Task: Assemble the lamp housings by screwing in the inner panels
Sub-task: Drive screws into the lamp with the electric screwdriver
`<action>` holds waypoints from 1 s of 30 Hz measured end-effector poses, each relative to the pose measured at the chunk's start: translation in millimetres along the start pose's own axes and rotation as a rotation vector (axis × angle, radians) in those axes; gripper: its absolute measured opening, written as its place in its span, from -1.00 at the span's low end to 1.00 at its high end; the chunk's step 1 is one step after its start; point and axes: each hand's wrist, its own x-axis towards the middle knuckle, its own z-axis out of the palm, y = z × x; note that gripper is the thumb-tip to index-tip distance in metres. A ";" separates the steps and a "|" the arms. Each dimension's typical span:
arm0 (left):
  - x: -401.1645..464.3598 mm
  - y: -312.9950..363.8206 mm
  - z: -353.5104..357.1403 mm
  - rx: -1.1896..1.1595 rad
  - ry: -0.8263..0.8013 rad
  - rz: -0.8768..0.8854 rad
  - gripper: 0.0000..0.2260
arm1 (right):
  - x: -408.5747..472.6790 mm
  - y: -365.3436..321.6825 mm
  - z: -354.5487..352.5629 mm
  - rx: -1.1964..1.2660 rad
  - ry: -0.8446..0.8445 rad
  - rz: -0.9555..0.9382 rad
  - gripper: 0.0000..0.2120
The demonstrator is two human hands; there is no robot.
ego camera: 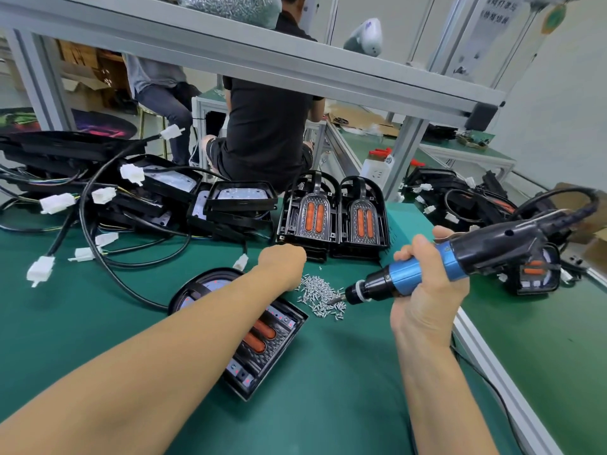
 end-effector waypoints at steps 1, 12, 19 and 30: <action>-0.8 2.6 0.7 0.043 -0.004 0.024 -0.88 | -0.2 -0.2 -0.3 -0.001 0.002 0.002 -0.75; -3.9 10.2 -7.9 0.235 -0.006 0.218 -0.80 | 1.1 -13.3 -2.3 0.001 0.006 -0.022 -0.77; -8.7 3.4 -12.9 0.219 -0.154 0.208 -0.84 | -2.0 -21.8 -4.3 -0.016 0.005 -0.035 -0.77; -76.3 -47.9 -35.2 -1.733 0.000 -0.055 -0.89 | -9.5 -32.2 15.0 0.225 -0.048 0.039 -0.79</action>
